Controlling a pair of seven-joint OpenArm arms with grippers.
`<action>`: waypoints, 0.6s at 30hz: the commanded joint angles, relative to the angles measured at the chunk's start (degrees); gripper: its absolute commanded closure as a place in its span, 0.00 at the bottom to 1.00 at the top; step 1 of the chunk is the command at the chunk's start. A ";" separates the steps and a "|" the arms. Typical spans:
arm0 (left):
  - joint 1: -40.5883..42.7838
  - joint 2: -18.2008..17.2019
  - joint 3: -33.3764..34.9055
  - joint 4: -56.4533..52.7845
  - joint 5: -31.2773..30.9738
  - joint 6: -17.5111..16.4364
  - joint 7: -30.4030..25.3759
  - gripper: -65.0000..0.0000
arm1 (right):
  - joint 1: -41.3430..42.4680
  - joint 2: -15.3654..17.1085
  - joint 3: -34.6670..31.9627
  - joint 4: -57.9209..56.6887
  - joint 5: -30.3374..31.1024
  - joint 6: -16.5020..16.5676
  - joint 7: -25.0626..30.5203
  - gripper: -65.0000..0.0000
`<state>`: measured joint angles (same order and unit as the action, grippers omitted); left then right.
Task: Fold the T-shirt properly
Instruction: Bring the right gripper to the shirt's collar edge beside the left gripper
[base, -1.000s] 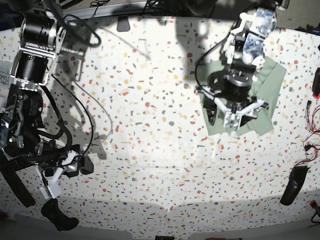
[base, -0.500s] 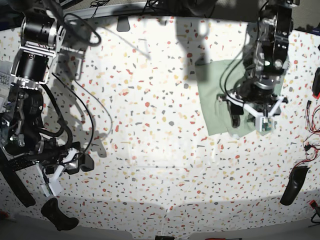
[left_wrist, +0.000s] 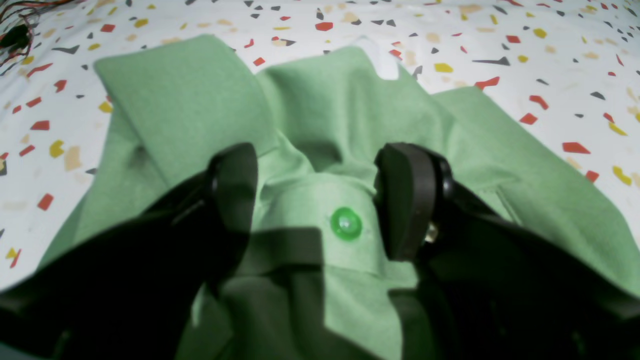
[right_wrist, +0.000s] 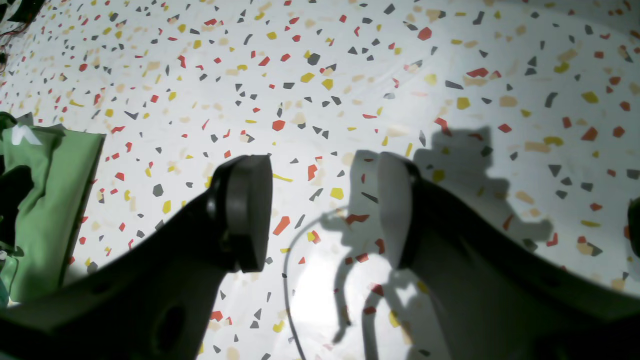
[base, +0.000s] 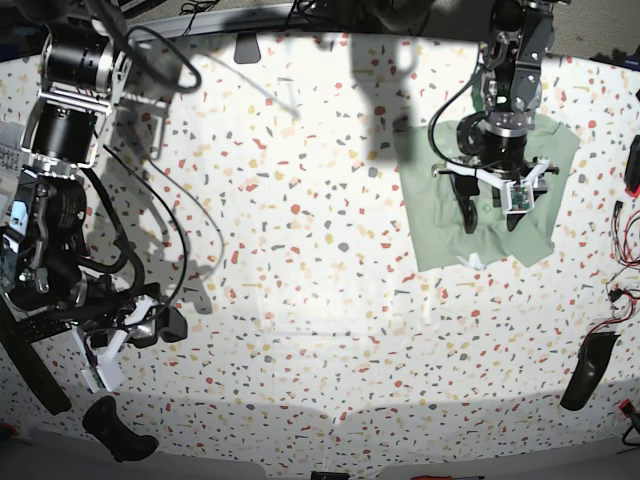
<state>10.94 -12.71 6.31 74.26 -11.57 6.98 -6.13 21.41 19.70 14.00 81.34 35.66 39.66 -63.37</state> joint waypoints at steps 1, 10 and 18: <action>0.46 -0.52 -0.28 0.31 0.13 1.33 4.35 0.46 | 1.60 0.76 0.28 0.90 1.01 0.34 1.18 0.50; 0.04 -0.68 -0.28 16.96 6.64 1.36 23.82 0.46 | 1.62 -2.62 -1.84 0.90 21.29 0.34 1.18 0.50; 4.92 -3.67 -0.39 40.11 9.44 4.28 39.34 0.46 | 1.60 -11.91 -13.73 0.79 8.55 0.34 7.69 0.50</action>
<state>16.38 -16.25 6.20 113.60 -2.57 11.14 34.87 20.99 7.57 -0.01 81.23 42.89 39.59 -57.21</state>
